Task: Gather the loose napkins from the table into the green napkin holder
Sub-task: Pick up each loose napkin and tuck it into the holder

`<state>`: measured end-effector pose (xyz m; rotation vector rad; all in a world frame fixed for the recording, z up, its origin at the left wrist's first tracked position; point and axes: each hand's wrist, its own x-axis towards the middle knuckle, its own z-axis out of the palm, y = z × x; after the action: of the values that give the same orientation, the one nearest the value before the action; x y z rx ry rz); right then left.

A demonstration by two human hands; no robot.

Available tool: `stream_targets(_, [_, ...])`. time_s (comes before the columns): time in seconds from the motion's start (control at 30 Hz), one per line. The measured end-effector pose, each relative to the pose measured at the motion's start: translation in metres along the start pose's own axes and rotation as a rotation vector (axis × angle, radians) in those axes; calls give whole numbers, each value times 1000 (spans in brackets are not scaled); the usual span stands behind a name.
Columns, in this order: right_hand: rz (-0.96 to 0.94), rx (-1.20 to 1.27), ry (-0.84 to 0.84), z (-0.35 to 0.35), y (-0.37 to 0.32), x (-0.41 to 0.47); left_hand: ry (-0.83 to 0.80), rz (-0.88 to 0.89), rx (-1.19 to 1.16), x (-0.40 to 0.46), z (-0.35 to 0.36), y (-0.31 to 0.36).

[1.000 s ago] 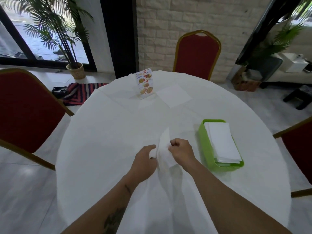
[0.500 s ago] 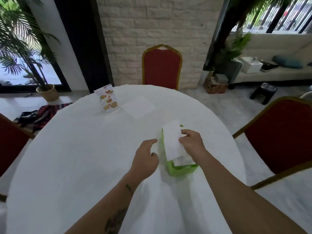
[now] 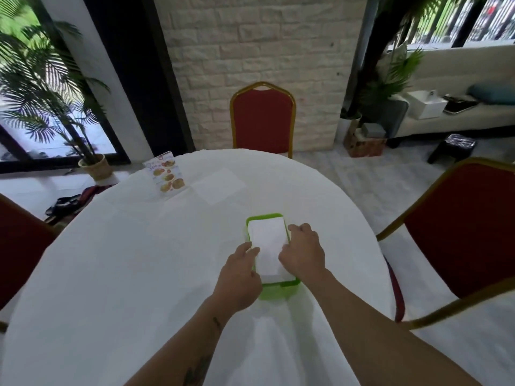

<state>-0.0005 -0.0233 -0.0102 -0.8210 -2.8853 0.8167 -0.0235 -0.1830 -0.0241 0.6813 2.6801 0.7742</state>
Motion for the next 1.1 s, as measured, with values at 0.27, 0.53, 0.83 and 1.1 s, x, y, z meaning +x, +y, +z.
stream_targets(0.27, [-415,-393,-241,16,15,-7,-164,32,321,4,5,3])
stream_targets(0.53, [-306,-350,-273,4,-5,-3,-29,50,132,-7,-12,-3])
stream_targets(0.83, [-202,106,-185,-4,-64,8,251,-11,-179,-2,-64,-41])
stream_targets(1.1, [-189,176,-217,-8,-97,91,278,-72,-185,67,-96,-68])
